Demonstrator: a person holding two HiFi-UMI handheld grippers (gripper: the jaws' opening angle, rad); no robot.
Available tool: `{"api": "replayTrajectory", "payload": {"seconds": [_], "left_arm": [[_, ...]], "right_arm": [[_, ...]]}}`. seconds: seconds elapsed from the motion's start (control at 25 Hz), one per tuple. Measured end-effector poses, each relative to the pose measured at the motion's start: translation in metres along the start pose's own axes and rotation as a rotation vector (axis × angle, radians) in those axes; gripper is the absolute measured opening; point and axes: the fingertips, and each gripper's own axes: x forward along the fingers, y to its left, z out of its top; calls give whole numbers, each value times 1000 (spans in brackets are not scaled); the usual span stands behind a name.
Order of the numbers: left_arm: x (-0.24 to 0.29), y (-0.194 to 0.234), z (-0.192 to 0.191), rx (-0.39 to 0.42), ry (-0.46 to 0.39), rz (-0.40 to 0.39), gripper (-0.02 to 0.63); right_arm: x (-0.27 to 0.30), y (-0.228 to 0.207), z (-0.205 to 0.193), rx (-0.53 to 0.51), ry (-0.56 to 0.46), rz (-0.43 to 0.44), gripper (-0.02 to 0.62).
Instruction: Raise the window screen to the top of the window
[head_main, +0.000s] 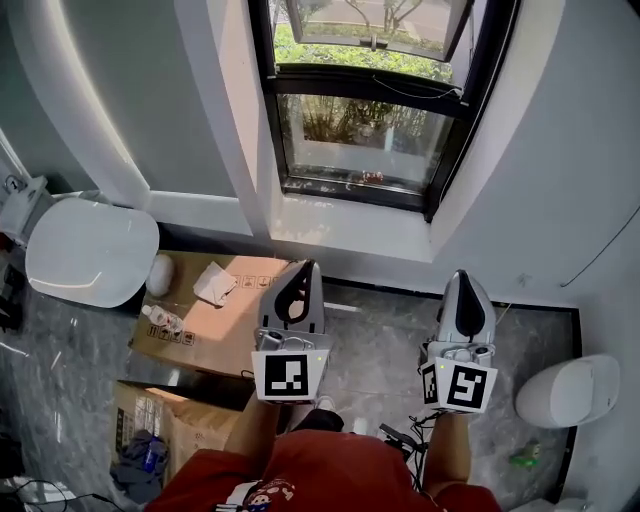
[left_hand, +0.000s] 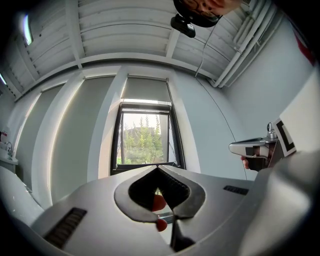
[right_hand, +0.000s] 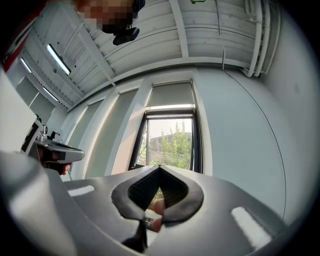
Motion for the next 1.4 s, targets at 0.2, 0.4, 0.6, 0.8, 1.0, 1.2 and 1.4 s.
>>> {"api": "replayTrajectory", "payload": {"seconds": [0.2, 0.4, 0.6, 0.8, 1.0, 1.2, 1.4], "left_arm": [[25, 22, -2, -10, -15, -16, 5], [40, 38, -1, -12, -43, -9, 5], [50, 37, -3, -12, -39, -26, 5], [72, 36, -13, 7, -44, -31, 5], [112, 38, -14, 13, -34, -6, 5], [172, 28, -21, 7, -54, -10, 5], [236, 12, -21, 10, -63, -26, 5]], "right_arm": [[28, 11, -2, -16, -3, -14, 9], [42, 15, -5, -26, -6, -26, 9], [52, 11, -8, -16, -9, -37, 9], [72, 1, -22, -3, -12, -37, 9], [105, -16, -39, 5, -12, -35, 9], [154, -49, -53, -7, -15, -24, 9], [203, -87, -70, 19, -25, -49, 9]]}}
